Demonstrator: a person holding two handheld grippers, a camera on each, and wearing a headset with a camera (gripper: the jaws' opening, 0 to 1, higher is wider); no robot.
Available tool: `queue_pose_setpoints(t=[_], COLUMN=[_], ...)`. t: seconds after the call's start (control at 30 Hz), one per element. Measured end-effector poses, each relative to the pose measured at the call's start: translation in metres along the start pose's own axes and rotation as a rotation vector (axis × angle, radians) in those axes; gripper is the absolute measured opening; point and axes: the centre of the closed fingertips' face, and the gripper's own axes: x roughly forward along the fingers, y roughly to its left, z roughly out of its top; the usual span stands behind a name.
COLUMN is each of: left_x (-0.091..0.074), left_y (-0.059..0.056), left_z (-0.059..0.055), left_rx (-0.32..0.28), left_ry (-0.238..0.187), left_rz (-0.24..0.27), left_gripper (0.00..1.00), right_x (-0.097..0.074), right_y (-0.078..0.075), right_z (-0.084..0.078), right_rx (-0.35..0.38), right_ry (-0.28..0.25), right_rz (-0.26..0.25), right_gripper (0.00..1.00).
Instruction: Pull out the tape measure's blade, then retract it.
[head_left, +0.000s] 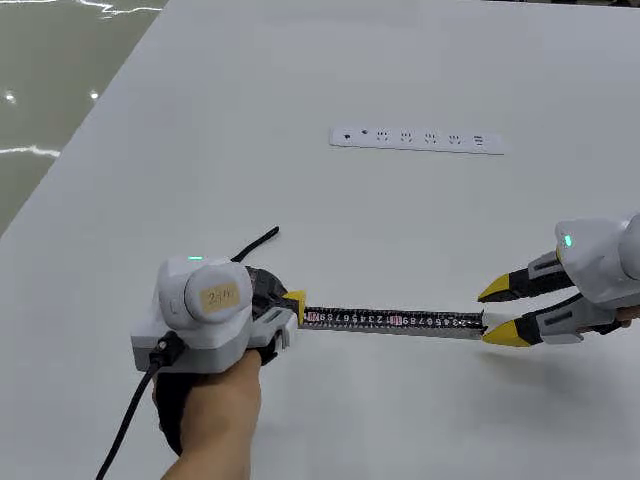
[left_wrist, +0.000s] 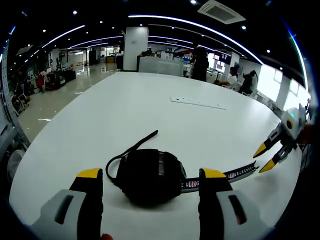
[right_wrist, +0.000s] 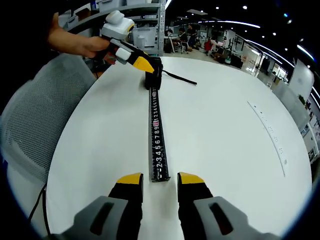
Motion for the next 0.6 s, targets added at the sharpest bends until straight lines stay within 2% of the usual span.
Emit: queue_pose_setpoints(t=[0.1,0.2,0.3,0.4,0.6], left_x=[0.001,-0.001,0.004,0.006,0.0], left_y=[-0.005,-0.001,0.002,0.004,0.0], left_z=[0.002,0.001,-0.001,-0.002,-0.002], left_rx=[0.006,0.003,0.002,0.0,-0.004], left_ry=[0.001,0.002,0.003,0.004,0.008], left_rz=[-0.002,0.002,0.007,0.011,0.015], left_gripper=[0.75,0.75,0.75,0.74,0.74], right_x=[0.003,0.005,0.006,0.009,0.011], right_y=[0.001,0.0,0.003,-0.001,0.0], right_z=[-0.002,-0.003,-0.002,-0.006,-0.007], right_rx=[-0.013,-0.016,-0.017,-0.017,-0.021], right_ry=[0.009,0.005,0.005,0.002,-0.003], right_rz=[0.014,0.018,0.019,0.02,0.021], right_gripper=[0.25,0.24,0.22,0.21,0.19])
